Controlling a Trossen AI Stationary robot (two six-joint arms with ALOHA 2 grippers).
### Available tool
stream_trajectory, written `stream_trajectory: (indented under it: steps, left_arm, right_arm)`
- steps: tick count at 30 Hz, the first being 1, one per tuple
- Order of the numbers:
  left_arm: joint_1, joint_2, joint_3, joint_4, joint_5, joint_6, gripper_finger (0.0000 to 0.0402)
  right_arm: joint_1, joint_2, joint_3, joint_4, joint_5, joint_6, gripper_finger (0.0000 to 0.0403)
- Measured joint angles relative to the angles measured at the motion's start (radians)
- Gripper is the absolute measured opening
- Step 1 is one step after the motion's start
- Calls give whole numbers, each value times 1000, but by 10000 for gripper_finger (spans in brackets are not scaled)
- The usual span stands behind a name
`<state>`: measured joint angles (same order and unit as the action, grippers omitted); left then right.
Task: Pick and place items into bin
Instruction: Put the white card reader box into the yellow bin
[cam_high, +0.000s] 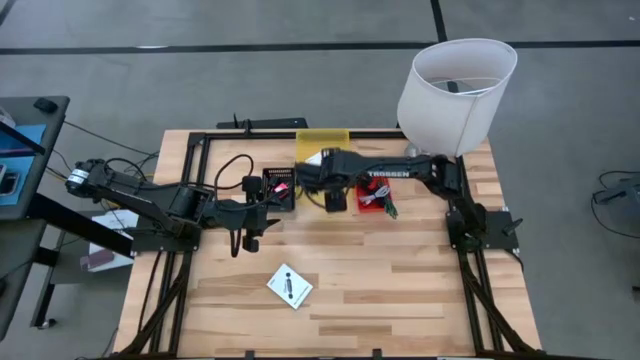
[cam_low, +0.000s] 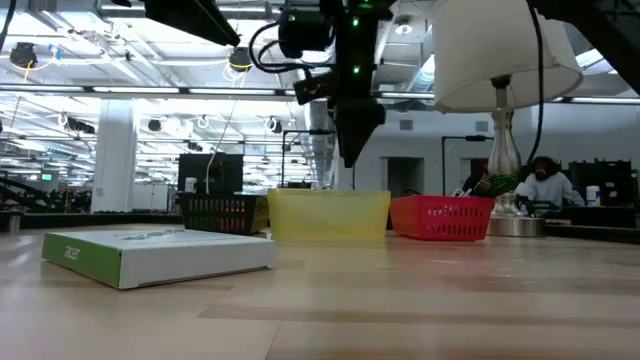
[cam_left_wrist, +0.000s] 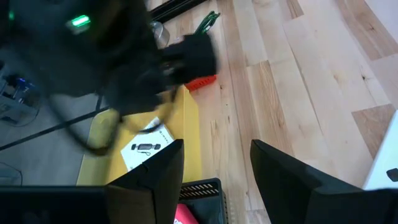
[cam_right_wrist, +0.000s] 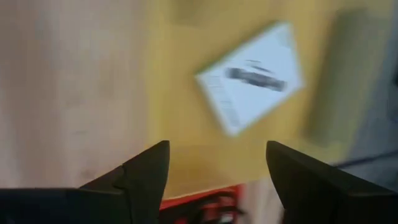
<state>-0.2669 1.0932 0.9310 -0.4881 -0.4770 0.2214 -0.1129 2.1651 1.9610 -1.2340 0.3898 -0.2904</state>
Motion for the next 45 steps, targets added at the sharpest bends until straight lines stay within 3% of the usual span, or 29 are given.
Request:
stream_trajectory:
  steps: [3, 11, 25, 31, 38, 45]
  left_arm:
    - [0, 0, 0, 0, 0, 0, 178]
    - [0, 0, 0, 0, 1, 0, 178]
    - [0, 0, 0, 0, 0, 7, 178]
    - [0, 0, 0, 0, 0, 19, 178]
    - [0, 0, 0, -25, 1, 19, 178]
    - [0, 0, 0, -34, 2, 19, 178]
  right_arm:
    - [55, 0, -3, -25, -54, 3, 251]
    - [251, 0, -4, -13, -79, 15, 216]
    - [518, 0, -3, 190, -74, 126, 207]
    - [561, 39, -5, 275, -80, 49, 205]
    - [549, 138, 1, 368, -232, -27, 205]
    - [551, 141, -1, 406, -265, -98, 205]
